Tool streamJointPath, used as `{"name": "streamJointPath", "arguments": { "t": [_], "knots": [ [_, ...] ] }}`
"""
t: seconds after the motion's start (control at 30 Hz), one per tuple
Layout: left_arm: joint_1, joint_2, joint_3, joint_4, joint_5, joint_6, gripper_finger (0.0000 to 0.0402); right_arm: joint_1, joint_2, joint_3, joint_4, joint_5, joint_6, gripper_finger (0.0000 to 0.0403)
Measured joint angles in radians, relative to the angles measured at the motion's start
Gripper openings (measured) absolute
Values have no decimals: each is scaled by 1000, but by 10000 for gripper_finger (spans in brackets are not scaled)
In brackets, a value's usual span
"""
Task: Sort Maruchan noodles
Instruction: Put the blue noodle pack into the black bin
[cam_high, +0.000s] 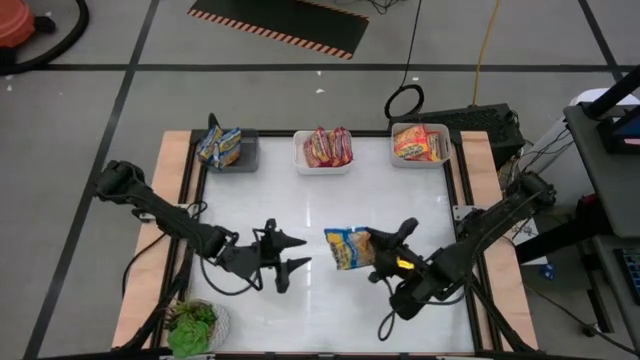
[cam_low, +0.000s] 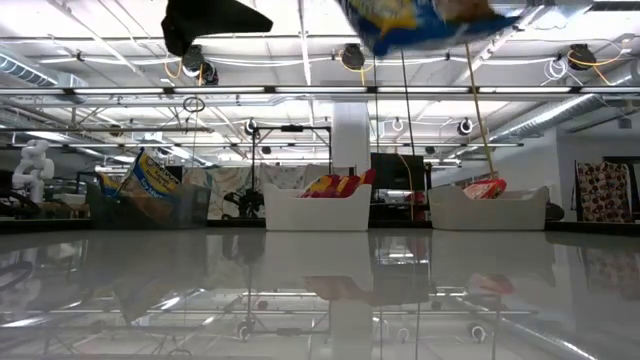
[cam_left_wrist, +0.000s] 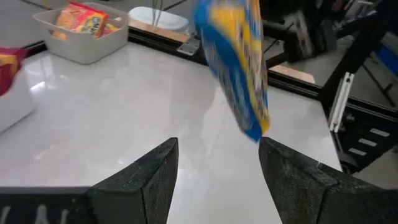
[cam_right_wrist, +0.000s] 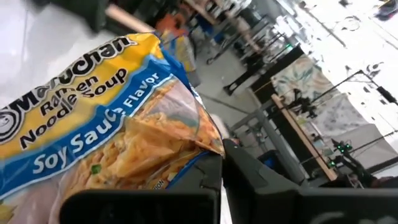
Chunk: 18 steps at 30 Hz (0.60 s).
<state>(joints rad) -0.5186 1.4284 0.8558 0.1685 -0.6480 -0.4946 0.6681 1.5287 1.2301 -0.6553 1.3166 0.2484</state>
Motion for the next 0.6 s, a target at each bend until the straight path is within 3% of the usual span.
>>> {"name": "streamJointPath", "arguments": {
  "t": [0.4, 0.6],
  "knots": [
    [-31, 60, -1, 266, 12, -10, 228, 84, -105, 0, 1, 126, 17, 0],
    [-55, 103, 0, 420, 9, 48, 228, 87, -110, 0, 17, 128, 27, 0]
  ]
}}
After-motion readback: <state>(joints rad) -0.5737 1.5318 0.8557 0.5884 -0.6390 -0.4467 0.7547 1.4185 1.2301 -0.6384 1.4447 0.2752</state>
